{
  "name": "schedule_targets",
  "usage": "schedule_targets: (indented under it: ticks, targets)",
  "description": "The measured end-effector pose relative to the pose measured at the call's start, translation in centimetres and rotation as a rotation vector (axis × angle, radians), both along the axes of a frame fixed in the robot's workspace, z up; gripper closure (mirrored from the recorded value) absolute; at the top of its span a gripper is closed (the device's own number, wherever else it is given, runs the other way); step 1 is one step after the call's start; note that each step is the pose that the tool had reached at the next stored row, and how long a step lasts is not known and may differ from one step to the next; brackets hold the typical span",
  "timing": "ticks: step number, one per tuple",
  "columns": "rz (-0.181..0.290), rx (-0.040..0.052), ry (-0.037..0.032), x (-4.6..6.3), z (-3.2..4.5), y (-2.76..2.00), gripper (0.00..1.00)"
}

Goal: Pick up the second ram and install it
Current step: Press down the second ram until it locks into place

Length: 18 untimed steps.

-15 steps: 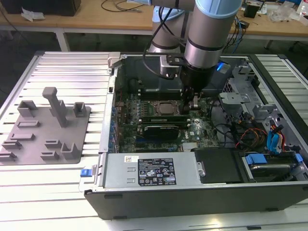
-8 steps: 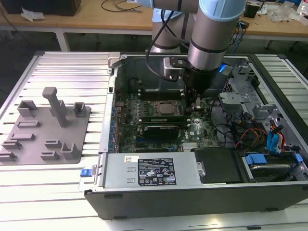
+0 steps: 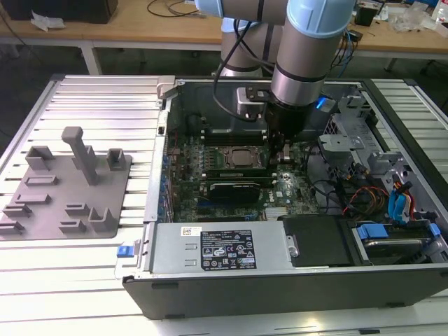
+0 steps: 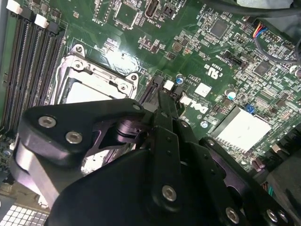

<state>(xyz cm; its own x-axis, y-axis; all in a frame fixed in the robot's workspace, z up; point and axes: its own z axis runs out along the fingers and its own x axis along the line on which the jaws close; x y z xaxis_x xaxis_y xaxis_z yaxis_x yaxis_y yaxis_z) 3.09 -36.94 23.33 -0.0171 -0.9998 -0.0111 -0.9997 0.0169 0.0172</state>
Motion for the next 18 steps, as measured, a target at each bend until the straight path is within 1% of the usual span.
schedule_targets:
  ticks: [3,7,9,10,11,14,15,18]
  targets:
    - [0.000,-0.0004,0.0001,0.0,-0.31,0.00,0.92]
    - [0.000,0.0000,0.0000,0.0,-0.51,0.00,0.92]
    - [0.000,0.0026,-0.0006,0.0,-0.26,0.04,0.92]
    - [0.000,0.0013,-0.0003,0.0,0.03,0.02,0.92]
    - [0.000,0.0005,-0.0002,0.0,0.63,0.01,0.92]
    - [0.000,0.0003,-0.0001,0.0,1.44,0.01,0.92]
    - [0.000,0.0002,-0.0001,0.0,1.58,0.01,0.92]
    - [0.000,0.0001,-0.0001,0.0,1.59,0.01,0.92]
